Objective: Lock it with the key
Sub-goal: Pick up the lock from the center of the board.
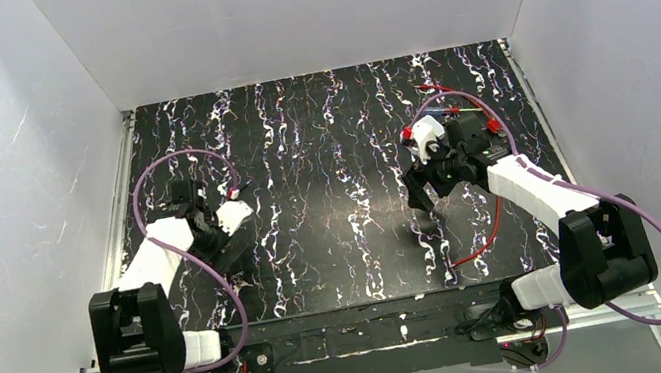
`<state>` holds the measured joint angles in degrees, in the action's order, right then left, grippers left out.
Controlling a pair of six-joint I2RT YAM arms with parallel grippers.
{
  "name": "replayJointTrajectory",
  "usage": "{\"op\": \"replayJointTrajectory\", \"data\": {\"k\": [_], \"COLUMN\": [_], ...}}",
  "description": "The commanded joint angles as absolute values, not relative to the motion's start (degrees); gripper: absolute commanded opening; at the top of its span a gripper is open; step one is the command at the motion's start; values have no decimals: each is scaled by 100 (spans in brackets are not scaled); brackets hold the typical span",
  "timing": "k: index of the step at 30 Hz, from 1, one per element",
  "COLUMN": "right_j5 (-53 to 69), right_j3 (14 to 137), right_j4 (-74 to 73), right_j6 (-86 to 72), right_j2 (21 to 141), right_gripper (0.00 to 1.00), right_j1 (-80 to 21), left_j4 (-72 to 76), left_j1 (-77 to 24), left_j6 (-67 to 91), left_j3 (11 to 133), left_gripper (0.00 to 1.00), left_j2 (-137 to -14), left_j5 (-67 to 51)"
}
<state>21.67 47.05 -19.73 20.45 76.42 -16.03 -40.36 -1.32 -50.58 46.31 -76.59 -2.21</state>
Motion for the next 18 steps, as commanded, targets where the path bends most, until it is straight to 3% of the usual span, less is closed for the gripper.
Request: {"op": "replayJointTrajectory", "data": {"k": [1,11,18], "right_j5": [2285,2296,2248], "right_j3": [4744,4751,4746], "right_j4": [-2003,-1981,-1961], "right_j6": [2153,2136,2136], "right_j2": [7515,7524,7556], "right_gripper": [100,100,100], "right_j1": [-1549,-1470,-1392], "left_j4": [-3364,-2944,-2875], "left_j1": [-187,-654,-1408], "left_j6": [-5074,-4928,-4020], "left_j3": [4447,4079,4494], "left_gripper": [99,99,99], "left_j2": [-7822,-7864,-8064], "left_j5": [-94,-269,-804]}}
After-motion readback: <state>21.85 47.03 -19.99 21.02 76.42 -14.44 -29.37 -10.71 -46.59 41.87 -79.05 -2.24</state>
